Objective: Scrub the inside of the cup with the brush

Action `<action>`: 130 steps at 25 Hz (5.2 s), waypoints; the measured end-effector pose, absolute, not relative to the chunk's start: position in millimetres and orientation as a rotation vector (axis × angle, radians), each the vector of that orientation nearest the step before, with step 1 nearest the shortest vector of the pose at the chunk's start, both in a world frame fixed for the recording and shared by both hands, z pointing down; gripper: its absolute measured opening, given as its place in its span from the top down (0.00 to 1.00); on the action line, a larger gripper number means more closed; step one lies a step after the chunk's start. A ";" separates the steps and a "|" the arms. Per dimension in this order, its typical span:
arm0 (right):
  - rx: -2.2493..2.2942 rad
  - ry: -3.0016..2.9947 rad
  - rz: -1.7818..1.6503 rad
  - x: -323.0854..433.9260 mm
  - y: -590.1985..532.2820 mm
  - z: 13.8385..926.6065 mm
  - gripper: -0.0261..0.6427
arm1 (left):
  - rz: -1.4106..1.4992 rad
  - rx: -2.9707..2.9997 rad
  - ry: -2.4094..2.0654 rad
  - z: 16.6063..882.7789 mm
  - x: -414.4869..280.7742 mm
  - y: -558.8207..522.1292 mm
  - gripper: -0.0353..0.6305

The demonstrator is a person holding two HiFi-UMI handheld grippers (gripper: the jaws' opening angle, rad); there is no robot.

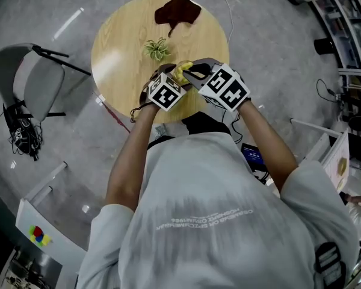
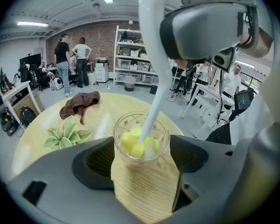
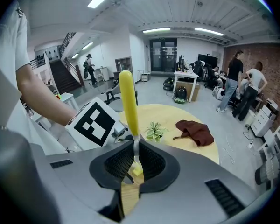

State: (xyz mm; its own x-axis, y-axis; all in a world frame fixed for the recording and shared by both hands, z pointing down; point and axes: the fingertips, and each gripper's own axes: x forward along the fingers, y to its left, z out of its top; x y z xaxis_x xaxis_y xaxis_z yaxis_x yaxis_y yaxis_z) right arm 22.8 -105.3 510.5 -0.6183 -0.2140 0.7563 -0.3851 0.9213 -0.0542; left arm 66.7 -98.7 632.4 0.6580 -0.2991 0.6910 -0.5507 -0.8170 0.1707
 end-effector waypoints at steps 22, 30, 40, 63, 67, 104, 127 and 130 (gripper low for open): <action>0.377 -2.164 0.226 46.9 -124.8 505.7 0.87 | 0.987 2.517 -0.627 635.8 60.3 -96.9 0.37; 0.414 -2.227 0.191 23.0 -140.5 502.2 0.87 | 1.066 2.498 -0.609 643.8 54.9 -90.6 0.37; 0.368 -2.310 0.354 9.8 -125.1 498.0 0.87 | 0.979 2.523 -0.663 634.2 58.0 -98.2 0.37; 0.313 -2.114 0.153 42.5 -126.2 513.3 0.87 | 1.004 2.552 -0.662 632.9 60.7 -98.5 0.38; 0.347 -2.154 0.145 34.0 -129.5 509.3 0.87 | 1.007 2.551 -0.667 633.5 61.0 -99.5 0.38; 0.244 -2.146 0.157 39.8 -110.4 508.1 0.88 | 1.040 2.556 -0.673 632.3 63.3 -91.5 0.39; 0.319 -2.199 0.102 24.0 -130.0 500.4 0.87 | 1.041 2.547 -0.693 629.5 66.2 -87.8 0.39; 0.320 -2.220 0.112 16.1 -128.3 496.2 0.87 | 1.044 2.549 -0.694 629.1 66.3 -89.4 0.39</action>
